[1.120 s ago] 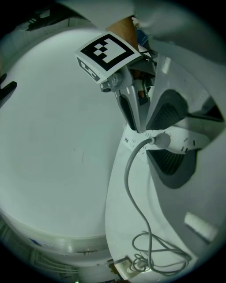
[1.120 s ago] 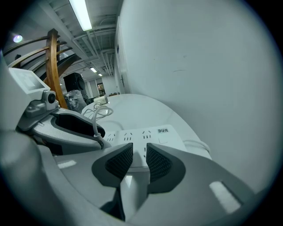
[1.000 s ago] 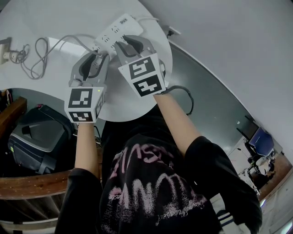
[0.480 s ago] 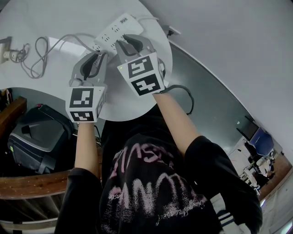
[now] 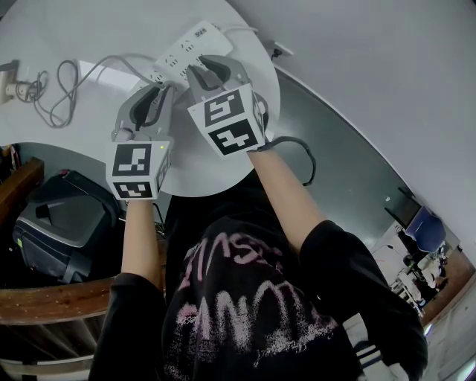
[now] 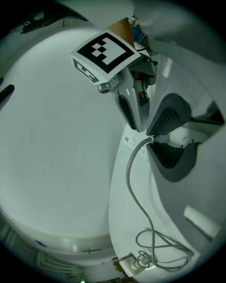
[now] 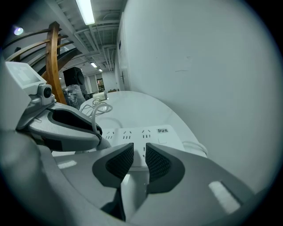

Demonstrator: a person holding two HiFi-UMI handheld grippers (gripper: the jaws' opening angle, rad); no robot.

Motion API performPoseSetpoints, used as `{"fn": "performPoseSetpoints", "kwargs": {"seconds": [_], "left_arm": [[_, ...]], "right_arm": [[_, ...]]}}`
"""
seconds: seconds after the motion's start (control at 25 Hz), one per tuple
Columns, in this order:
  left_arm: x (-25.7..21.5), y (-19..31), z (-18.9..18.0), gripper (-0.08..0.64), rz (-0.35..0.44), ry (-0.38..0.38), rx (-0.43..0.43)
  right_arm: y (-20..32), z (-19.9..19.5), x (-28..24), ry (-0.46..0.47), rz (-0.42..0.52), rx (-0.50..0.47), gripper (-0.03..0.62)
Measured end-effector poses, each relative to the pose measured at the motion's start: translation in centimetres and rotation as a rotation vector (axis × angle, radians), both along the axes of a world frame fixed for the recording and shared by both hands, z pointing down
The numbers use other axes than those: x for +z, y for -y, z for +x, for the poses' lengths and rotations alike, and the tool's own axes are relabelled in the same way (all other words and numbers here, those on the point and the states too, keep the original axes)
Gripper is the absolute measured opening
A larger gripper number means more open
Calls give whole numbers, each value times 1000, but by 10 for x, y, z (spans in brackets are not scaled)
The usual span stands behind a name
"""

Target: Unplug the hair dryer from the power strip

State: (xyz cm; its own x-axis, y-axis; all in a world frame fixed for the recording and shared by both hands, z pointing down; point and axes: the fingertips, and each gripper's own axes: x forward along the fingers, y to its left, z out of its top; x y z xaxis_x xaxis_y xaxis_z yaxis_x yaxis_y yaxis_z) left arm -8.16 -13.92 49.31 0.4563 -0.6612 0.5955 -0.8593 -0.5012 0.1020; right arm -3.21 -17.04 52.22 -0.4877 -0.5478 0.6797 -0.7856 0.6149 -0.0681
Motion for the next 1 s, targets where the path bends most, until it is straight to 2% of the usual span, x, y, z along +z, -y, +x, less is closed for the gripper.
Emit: {"fn": "performPoseSetpoints", "kwargs": {"seconds": [0.64,0.76,0.92,1.0], "left_arm": [[0,0,-2,54,20,3,1],[-2,0,-4,52,22,-14,-13],[-26,9,-9,54,93,-107,-56],[-36,15,-11,54,118,-97,-53]], "right_arm": [[1,-1,1,-32,2,-8,107],[1,-2,2,-40,-5,-11,107],[2,-3,3,-35,0,-8,107],[2,-3,3,-34,1,-4,104]]}}
